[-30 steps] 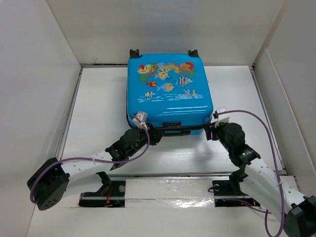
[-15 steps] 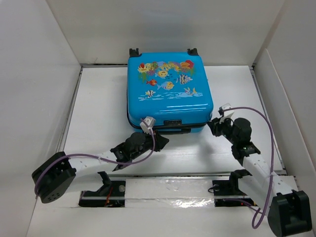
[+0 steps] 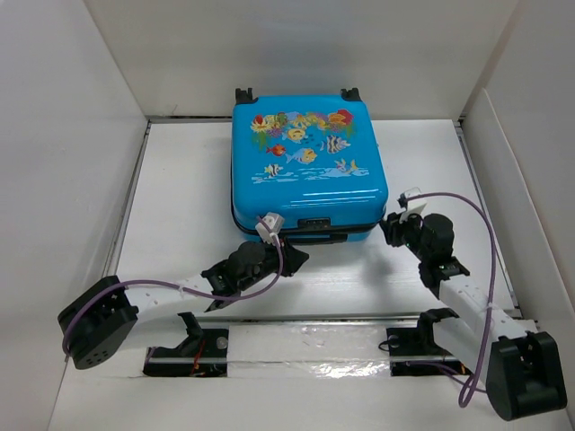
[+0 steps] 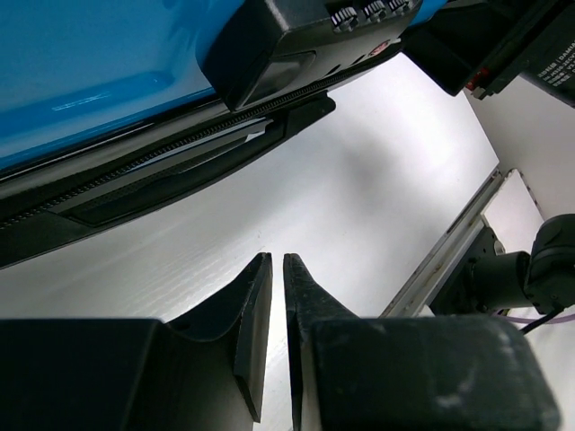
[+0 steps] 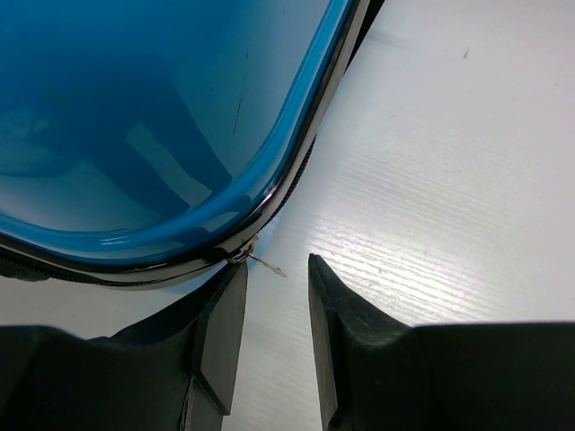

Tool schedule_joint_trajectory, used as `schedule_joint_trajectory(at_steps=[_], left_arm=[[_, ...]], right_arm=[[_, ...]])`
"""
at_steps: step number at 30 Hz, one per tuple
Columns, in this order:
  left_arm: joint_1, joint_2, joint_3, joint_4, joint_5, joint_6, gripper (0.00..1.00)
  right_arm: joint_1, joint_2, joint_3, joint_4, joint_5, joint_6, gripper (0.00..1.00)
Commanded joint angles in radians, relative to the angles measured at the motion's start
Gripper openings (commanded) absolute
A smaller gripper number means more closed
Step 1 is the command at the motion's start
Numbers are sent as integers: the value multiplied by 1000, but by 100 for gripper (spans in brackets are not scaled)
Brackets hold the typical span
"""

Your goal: Pack the luggage

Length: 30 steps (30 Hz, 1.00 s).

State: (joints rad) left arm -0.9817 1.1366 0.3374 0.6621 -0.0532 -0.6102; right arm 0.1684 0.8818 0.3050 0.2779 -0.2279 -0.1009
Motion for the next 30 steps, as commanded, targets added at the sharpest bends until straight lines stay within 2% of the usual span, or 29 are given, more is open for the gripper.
schedule_joint_trajectory(at_steps=[1, 9, 18, 24, 27, 30], left_arm=[[-5, -20, 17, 27, -2, 12, 8], [-5, 2, 20, 28, -11, 13, 8], [-5, 41, 37, 47, -31, 21, 7], [-5, 77, 89, 79, -16, 9, 7], [-5, 116, 133, 88, -20, 9, 7], [-5, 158, 155, 120, -51, 9, 7]], right_arm=[[-9, 23, 20, 89, -11, -8, 40], [-9, 101, 52, 152, -131, -31, 36], [-9, 63, 6, 228, -139, -31, 0], [9, -38, -20, 152, -102, 12, 0], [75, -93, -24, 77, -56, 47, 0], [163, -130, 20, -73, 28, 75, 0]])
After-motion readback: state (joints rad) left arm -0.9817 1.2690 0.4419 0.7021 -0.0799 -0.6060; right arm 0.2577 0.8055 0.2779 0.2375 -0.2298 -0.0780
